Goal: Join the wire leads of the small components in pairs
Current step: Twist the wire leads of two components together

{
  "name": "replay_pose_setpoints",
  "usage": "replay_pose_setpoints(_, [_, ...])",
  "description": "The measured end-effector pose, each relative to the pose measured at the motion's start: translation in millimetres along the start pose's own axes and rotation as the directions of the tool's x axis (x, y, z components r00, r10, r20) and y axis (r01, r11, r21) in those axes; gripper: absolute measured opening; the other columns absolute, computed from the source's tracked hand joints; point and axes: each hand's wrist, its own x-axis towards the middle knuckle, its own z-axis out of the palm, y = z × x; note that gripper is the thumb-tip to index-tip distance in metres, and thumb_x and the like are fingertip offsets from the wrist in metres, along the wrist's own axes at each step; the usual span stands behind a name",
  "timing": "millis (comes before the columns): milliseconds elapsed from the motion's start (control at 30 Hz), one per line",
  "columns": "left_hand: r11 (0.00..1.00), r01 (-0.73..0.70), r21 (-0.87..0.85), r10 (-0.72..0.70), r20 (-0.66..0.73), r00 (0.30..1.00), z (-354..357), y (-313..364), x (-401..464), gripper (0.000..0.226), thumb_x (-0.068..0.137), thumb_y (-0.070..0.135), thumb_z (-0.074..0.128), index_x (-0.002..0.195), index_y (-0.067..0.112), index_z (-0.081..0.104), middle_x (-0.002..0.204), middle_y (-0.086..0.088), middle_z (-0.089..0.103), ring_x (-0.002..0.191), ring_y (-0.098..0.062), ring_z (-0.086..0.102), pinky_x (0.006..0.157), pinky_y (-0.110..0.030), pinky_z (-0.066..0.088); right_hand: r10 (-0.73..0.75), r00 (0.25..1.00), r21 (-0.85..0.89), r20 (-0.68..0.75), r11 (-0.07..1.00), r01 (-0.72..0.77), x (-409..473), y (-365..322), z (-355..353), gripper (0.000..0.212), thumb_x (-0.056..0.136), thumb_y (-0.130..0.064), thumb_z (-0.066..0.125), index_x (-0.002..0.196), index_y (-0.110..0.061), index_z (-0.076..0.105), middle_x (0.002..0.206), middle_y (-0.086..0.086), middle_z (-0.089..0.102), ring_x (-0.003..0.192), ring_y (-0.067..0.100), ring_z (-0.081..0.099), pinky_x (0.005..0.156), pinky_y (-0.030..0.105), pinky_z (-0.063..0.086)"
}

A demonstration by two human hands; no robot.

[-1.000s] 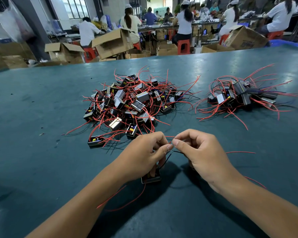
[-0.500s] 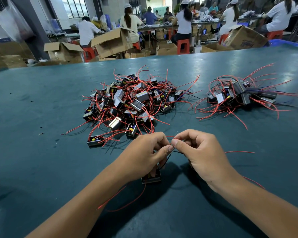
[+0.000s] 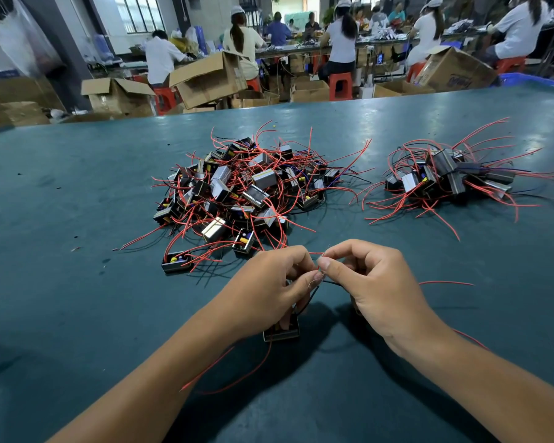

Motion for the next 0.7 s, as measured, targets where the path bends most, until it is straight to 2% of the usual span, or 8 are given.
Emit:
replay_pose_setpoints(67, [1.000, -0.008, 0.014, 0.008, -0.003, 1.000, 0.4, -0.7, 0.0, 0.019, 0.101, 0.027, 0.057, 0.083, 0.027, 0.052, 0.064, 0.001, 0.069, 0.037, -0.018, 0.060, 0.040, -0.018, 0.039, -0.003, 1.000, 0.015, 0.000, 1.000, 0.003, -0.2, 0.2, -0.4, 0.005, 0.086, -0.018, 0.074, 0.082, -0.021, 0.072, 0.067, 0.028, 0.058, 0.063, 0.017, 0.047, 0.063, 0.030, 0.039])
replay_pose_setpoints(133, [0.999, -0.015, 0.028, 0.015, -0.003, 1.000, 1.1, -1.0, 0.1, 0.018, 0.101, 0.027, 0.058, 0.084, 0.027, 0.052, 0.064, 0.001, 0.069, 0.037, -0.017, 0.059, 0.040, -0.017, 0.039, -0.010, 1.000, 0.024, 0.004, 1.000, 0.010, -0.2, -0.1, -0.2, 0.008, 0.086, -0.013, 0.073, 0.079, -0.017, 0.072, 0.057, 0.009, 0.054, 0.059, 0.011, 0.045, 0.059, 0.020, 0.040])
replay_pose_setpoints(200, [1.000, -0.015, 0.008, 0.015, 0.008, 1.000, 0.0, -0.4, -0.5, 0.016, 0.100, 0.027, 0.059, 0.085, 0.025, 0.054, 0.067, 0.001, 0.069, 0.038, -0.018, 0.060, 0.041, -0.021, 0.042, -0.013, 1.000, 0.027, -0.005, 1.000, 0.013, 0.2, 0.0, -0.1, 0.012, 0.086, -0.010, 0.072, 0.075, -0.012, 0.071, 0.053, -0.006, 0.049, 0.053, 0.005, 0.040, 0.054, 0.012, 0.038])
replay_pose_setpoints(267, [1.000, -0.021, -0.023, 0.021, -0.008, 1.000, -4.4, 0.9, -1.1, 0.011, 0.098, 0.027, 0.062, 0.088, 0.023, 0.058, 0.075, 0.003, 0.070, 0.042, -0.019, 0.062, 0.043, -0.028, 0.047, -0.016, 1.000, 0.012, -0.007, 1.000, 0.016, 0.0, -0.7, -0.7, 0.013, 0.086, -0.008, 0.072, 0.074, -0.010, 0.070, 0.049, -0.013, 0.043, 0.051, 0.003, 0.037, 0.051, 0.010, 0.034])
replay_pose_setpoints(367, [0.998, -0.060, -0.010, 0.059, -0.128, 0.990, -12.7, 4.8, 0.2, 0.005, 0.094, 0.031, 0.063, 0.093, 0.026, 0.063, 0.083, 0.012, 0.066, 0.053, -0.019, 0.060, 0.052, -0.029, 0.047, -0.024, 1.000, -0.012, 0.013, 1.000, 0.024, -0.7, -3.0, -2.0, 0.012, 0.087, -0.008, 0.072, 0.075, -0.010, 0.069, 0.046, -0.016, 0.042, 0.049, 0.000, 0.036, 0.052, 0.009, 0.034])
replay_pose_setpoints(467, [0.993, -0.109, 0.045, 0.116, -0.199, 0.973, -15.0, 10.6, 1.1, 0.008, 0.095, 0.031, 0.063, 0.091, 0.025, 0.066, 0.075, 0.024, 0.059, 0.053, -0.003, 0.045, 0.053, -0.014, 0.036, -0.040, 0.998, -0.061, 0.038, 0.997, 0.042, -0.4, -6.5, -3.2, 0.011, 0.087, -0.010, 0.072, 0.076, -0.010, 0.069, 0.049, -0.015, 0.042, 0.051, 0.003, 0.036, 0.052, 0.013, 0.034])
replay_pose_setpoints(567, [0.989, -0.115, 0.088, 0.130, -0.190, 0.973, -12.4, 14.8, 0.5, 0.011, 0.096, 0.026, 0.065, 0.086, 0.021, 0.067, 0.071, 0.023, 0.055, 0.054, -0.001, 0.042, 0.054, -0.011, 0.033, -0.068, 0.995, -0.109, 0.070, 0.991, 0.075, -2.0, -8.5, -5.6, 0.012, 0.088, -0.013, 0.072, 0.076, -0.012, 0.070, 0.051, -0.013, 0.041, 0.053, 0.006, 0.033, 0.051, 0.020, 0.031])
replay_pose_setpoints(700, [0.995, -0.078, 0.058, 0.085, -0.131, 0.988, -12.2, 16.8, 2.0, 0.018, 0.098, 0.026, 0.064, 0.080, 0.021, 0.064, 0.062, 0.020, 0.051, 0.053, -0.002, 0.041, 0.053, -0.012, 0.031, -0.147, 0.984, -0.235, 0.095, 0.958, 0.166, -4.8, -11.2, -6.7, 0.013, 0.087, -0.015, 0.073, 0.075, -0.018, 0.069, 0.049, -0.012, 0.036, 0.050, 0.005, 0.028, 0.047, 0.019, 0.025])
